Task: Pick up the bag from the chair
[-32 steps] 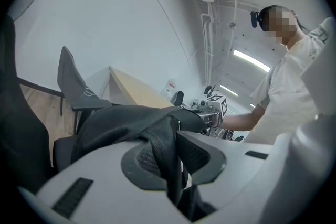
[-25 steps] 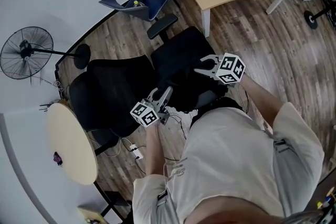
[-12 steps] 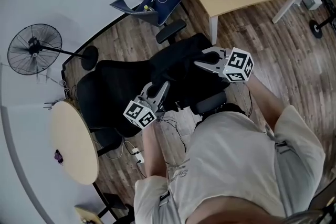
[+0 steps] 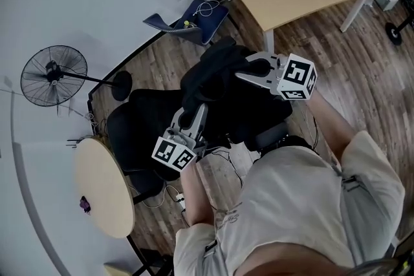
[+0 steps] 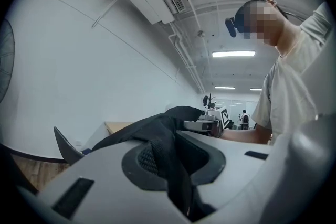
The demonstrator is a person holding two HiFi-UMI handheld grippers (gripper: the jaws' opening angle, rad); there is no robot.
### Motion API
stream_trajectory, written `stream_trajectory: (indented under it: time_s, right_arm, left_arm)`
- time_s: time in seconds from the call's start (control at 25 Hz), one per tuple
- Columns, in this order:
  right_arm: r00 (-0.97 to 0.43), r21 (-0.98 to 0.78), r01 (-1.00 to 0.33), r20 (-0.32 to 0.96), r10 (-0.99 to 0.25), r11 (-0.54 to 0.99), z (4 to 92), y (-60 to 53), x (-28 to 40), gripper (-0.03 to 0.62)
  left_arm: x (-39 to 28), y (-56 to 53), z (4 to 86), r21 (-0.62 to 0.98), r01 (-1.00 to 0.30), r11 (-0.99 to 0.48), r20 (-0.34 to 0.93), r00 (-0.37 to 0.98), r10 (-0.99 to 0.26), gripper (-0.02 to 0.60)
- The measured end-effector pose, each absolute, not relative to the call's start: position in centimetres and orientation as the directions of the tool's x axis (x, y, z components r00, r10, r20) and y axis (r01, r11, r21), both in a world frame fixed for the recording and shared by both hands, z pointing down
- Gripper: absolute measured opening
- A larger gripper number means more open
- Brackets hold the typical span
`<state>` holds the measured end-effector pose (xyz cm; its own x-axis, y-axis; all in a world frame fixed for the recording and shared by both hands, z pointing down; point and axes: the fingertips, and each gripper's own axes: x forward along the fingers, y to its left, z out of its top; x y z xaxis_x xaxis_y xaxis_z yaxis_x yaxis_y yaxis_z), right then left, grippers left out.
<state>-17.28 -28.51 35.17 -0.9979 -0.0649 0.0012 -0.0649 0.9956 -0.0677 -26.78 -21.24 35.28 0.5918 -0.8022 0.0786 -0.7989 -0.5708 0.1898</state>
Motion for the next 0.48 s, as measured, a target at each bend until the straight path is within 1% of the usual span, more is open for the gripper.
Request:
stream_trajectory:
  time_s: [0.2, 0.48]
  right_arm:
    - [-0.998, 0.003, -0.060, -0.023, -0.060, 0.998, 33.1, -27.7, -16.3, 0.030]
    - [-0.997, 0.046, -0.079, -0.025, -0.078, 0.996, 31.5, -26.8, -16.0, 0.028]
  left_arm:
    - [-25.8, -20.5, 33.2, 0.138, -0.805, -0.578, 0.061, 0.589, -0.806, 0.058]
    - [-25.6, -19.8, 31.5, 0.095, -0.799, -0.593, 0.060, 0.599, -0.798, 0.058]
